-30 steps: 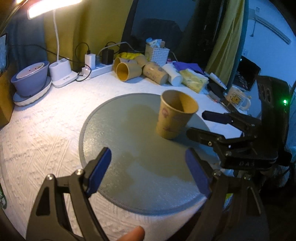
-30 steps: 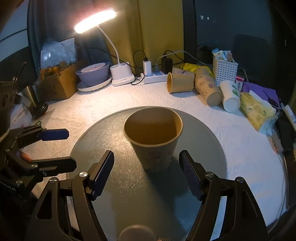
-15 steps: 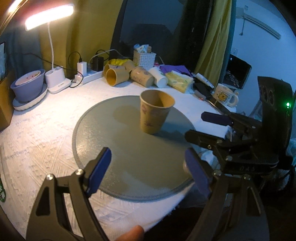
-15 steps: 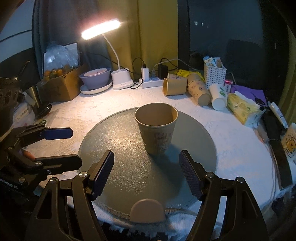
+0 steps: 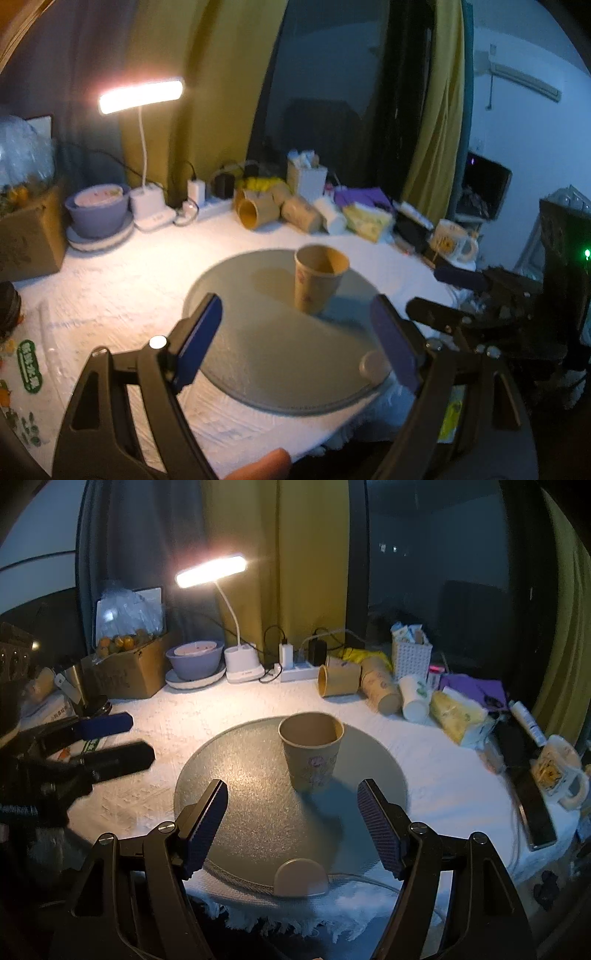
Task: Flip cup upright
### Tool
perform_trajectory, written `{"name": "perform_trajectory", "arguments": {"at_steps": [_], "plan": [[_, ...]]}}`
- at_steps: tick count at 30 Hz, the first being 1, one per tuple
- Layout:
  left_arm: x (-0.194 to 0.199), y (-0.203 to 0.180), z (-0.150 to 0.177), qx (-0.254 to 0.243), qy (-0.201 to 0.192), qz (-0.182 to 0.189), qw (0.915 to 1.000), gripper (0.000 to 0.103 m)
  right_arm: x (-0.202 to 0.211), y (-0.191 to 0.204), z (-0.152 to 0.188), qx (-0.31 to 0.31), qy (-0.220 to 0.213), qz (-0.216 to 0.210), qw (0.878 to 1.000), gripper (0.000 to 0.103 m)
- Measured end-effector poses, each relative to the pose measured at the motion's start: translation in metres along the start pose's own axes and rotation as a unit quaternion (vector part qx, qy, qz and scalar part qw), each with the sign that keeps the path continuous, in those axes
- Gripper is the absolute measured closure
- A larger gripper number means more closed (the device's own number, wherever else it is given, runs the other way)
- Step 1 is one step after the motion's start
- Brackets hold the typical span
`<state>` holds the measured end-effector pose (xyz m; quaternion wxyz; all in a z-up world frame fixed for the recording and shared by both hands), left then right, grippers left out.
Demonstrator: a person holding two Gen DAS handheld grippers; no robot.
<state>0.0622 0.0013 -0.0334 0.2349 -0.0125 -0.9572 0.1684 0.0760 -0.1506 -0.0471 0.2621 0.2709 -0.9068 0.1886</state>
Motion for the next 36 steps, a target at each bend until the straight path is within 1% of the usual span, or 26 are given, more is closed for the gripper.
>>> {"name": "perform_trajectory", "arguments": {"at_steps": [12, 16, 20, 24, 29, 36], "plan": [[0.042, -0.016, -0.027, -0.013, -0.065, 0.015, 0.9977, 0.02, 0.047, 0.008, -0.027, 0.006, -0.041, 0.016, 0.999, 0.027], [0.056, -0.02, -0.033, -0.004, -0.086, 0.017, 0.9961, 0.02, 0.058, 0.005, -0.034, -0.008, -0.046, 0.025, 0.999, 0.027], [0.071, -0.022, -0.039, -0.01, -0.113, 0.006, 0.9936, 0.02, 0.072, 0.003, -0.037, -0.018, -0.057, 0.036, 0.998, 0.027], [0.086, -0.021, -0.043, -0.013, -0.141, -0.013, 0.9899, 0.02, 0.084, 0.006, -0.039, -0.018, -0.068, 0.052, 0.996, 0.027], [0.088, -0.017, -0.042, -0.011, -0.14, -0.014, 0.99, 0.02, 0.086, 0.006, -0.041, -0.023, -0.075, 0.056, 0.995, 0.027], [0.087, -0.02, -0.04, -0.015, -0.133, -0.009, 0.991, 0.02, 0.084, 0.008, -0.041, -0.023, -0.073, 0.053, 0.996, 0.027]]}}
Point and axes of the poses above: each gripper's, at about its wrist camera, not at the fingertips, and x roughly against the way its jaws point, y to its left, z to its underside, the point moved 7 cm from there along -x, roughly the way its jaws point, and after that the axes turned 10 degrees about x, right-handed, at the moved point
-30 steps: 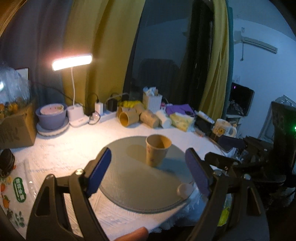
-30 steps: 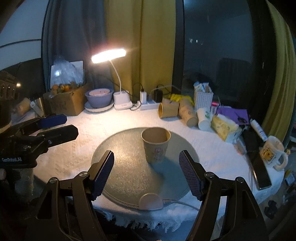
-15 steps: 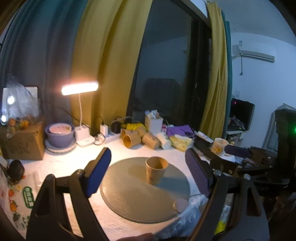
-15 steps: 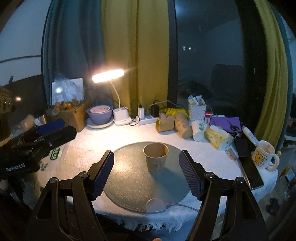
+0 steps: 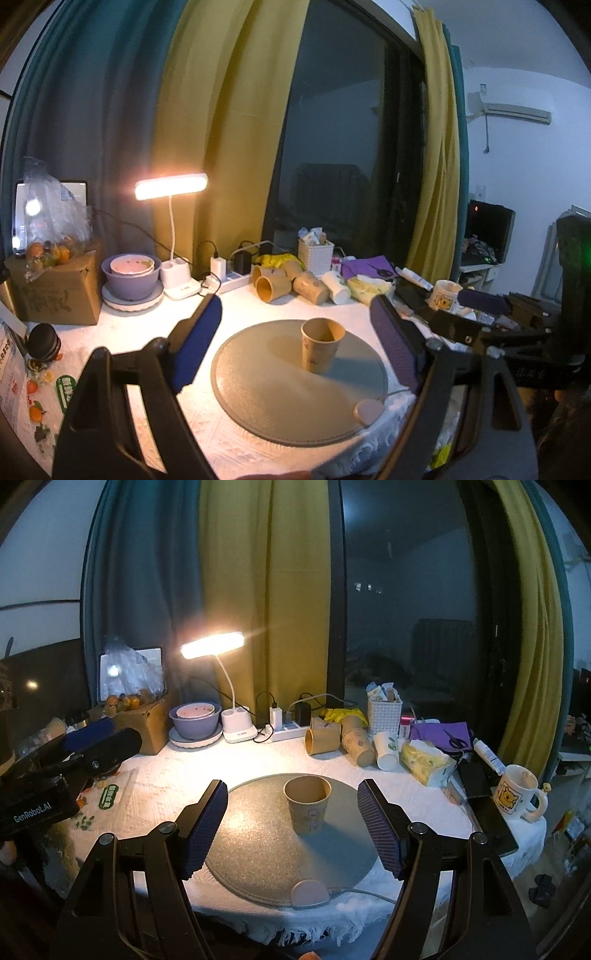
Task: Flip cup upright
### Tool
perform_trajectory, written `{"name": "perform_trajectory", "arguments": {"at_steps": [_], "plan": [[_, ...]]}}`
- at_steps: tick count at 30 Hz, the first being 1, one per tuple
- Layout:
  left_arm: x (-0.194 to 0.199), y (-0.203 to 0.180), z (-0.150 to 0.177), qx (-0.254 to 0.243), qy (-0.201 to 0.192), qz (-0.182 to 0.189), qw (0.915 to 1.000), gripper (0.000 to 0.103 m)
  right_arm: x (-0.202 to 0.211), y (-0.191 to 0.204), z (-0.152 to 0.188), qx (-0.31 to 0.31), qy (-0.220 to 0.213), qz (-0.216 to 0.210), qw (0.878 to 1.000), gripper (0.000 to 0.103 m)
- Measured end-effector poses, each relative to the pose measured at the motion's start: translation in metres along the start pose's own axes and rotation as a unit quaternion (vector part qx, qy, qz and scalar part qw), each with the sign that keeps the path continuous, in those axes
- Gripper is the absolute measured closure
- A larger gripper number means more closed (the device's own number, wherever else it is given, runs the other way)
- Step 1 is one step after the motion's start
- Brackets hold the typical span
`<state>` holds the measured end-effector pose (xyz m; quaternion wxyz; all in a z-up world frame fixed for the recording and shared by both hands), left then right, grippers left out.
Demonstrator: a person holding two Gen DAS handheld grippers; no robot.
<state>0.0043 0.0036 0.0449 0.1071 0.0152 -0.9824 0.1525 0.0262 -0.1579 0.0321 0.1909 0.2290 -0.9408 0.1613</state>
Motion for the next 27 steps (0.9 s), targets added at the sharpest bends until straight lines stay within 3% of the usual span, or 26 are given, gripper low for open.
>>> {"name": "perform_trajectory", "arguments": {"at_steps": [27], "plan": [[-0.001, -0.0041, 0.0014, -0.001, 0.003, 0.003, 1.0, 0.02, -0.0005, 0.0039, 0.0031, 0.001, 0.001, -0.005, 1.0, 0.027]]}}
Point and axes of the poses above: each gripper's, at about its wrist camera, not at the fingertips, and x roughly against the way its jaws point, y to its left, z to its underside, the point moved 7 cm from there along -x, roughly the way its jaws point, and after that the axes turned 10 degrees about x, right-handed, at the moved point
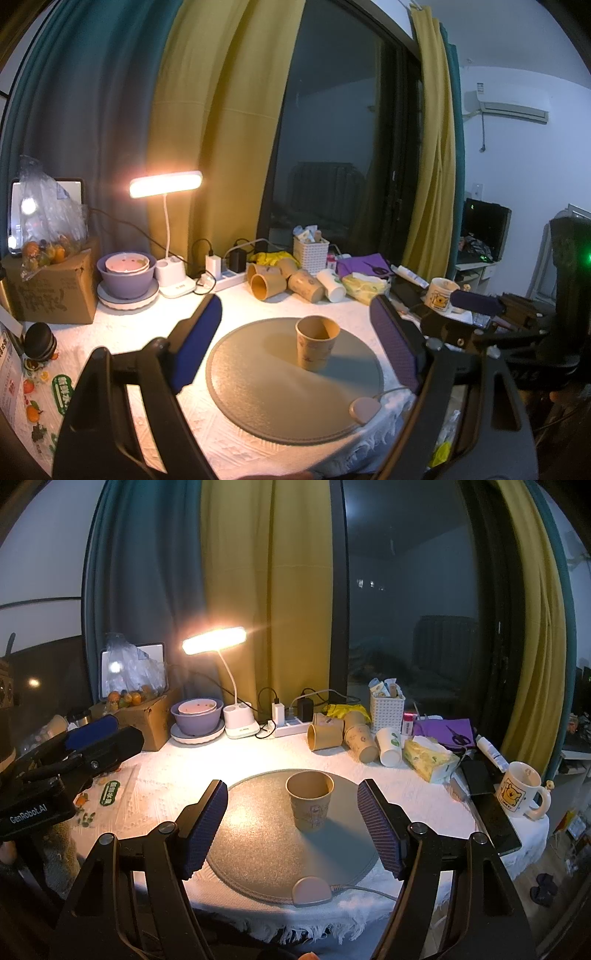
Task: Flip cup upright
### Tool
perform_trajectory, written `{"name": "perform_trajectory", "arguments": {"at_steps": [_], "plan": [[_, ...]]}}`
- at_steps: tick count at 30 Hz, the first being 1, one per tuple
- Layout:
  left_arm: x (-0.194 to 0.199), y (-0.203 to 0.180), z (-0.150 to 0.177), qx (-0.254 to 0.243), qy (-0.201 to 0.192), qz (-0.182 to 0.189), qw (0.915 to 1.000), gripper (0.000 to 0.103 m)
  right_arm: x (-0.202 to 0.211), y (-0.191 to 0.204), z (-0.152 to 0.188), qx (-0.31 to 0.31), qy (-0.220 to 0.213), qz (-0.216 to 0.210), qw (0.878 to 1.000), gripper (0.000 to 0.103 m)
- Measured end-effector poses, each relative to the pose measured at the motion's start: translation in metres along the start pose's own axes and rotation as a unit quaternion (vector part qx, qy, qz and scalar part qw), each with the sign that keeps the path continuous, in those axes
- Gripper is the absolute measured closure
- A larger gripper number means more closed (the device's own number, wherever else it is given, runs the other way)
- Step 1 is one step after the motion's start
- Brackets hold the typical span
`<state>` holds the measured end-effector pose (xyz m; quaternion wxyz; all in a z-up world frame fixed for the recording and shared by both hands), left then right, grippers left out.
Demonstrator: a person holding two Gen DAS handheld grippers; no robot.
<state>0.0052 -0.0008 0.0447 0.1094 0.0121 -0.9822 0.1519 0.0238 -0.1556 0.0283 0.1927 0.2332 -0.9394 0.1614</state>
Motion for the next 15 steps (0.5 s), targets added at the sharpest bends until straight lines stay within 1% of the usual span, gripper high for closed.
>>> {"name": "perform_trajectory", "arguments": {"at_steps": [15], "plan": [[0.0002, -0.0009, 0.0002, 0.001, 0.0, -0.001, 1.0, 0.02, -0.0004, 0.0011, -0.0004, 0.0, 0.001, 0.0, 1.0, 0.027]]}}
Point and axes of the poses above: each gripper's, at about its wrist camera, not at the fingertips, and x roughly against the way its jaws point, y to its left, z to its underside, the point moved 7 cm from there along -x, roughly the way its jaws point, and after that the axes turned 10 degrees about x, right-handed, at the moved point
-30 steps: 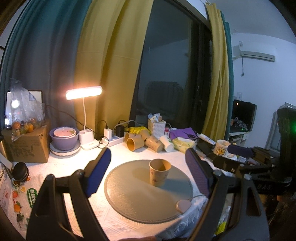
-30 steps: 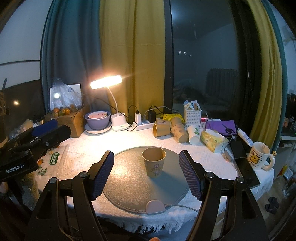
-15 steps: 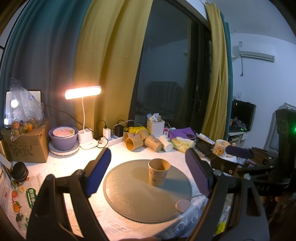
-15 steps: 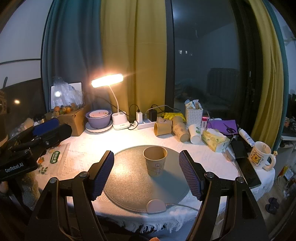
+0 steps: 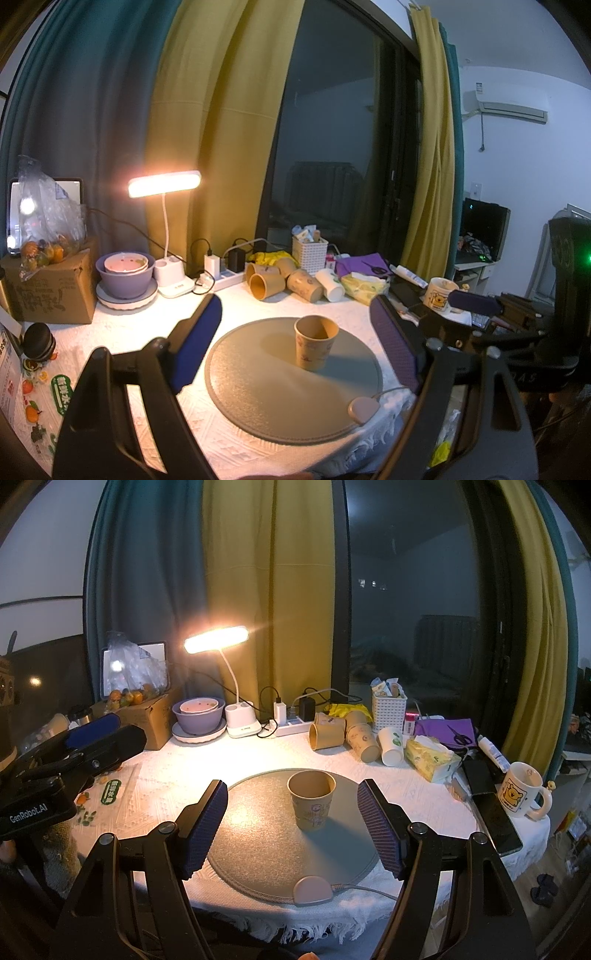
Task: Flip cup upright
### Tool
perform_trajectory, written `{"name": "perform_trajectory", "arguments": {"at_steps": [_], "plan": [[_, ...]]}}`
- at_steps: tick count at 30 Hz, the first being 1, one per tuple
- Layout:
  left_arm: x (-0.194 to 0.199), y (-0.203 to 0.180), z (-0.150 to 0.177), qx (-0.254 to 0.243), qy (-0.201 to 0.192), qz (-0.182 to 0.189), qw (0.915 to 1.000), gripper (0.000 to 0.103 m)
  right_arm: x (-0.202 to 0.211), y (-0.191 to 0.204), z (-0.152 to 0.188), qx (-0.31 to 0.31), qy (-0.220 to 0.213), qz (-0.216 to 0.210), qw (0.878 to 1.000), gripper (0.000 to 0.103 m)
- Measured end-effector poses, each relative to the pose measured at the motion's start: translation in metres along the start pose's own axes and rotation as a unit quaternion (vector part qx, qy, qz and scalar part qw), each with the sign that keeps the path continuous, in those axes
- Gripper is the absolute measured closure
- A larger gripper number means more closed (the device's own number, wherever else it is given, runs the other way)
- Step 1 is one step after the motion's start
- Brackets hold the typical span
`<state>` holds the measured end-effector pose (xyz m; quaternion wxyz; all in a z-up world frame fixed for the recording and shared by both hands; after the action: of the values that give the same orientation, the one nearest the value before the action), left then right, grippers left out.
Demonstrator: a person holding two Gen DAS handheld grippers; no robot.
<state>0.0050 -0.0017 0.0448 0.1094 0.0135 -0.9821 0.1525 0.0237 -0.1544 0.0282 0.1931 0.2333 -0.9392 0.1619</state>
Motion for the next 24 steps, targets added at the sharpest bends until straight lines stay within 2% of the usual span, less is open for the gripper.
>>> {"name": "perform_trajectory", "arguments": {"at_steps": [24], "plan": [[-0.0009, -0.0018, 0.0001, 0.0, 0.0, -0.001, 1.0, 0.02, -0.0011, 0.0013, -0.0006, 0.002, -0.001, -0.003, 1.0, 0.027]]}}
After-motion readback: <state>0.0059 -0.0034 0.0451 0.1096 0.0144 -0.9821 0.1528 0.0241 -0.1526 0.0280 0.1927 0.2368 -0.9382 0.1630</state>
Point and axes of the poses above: each gripper's, at about its wrist camera, not at the fingertips, and x roughly against the way its jaws point, y to its left, z to its underside, the point moved 7 cm from there along -x, roughly the way its jaws point, and after that the axes turned 10 degrees about x, right-handed, at the moved point
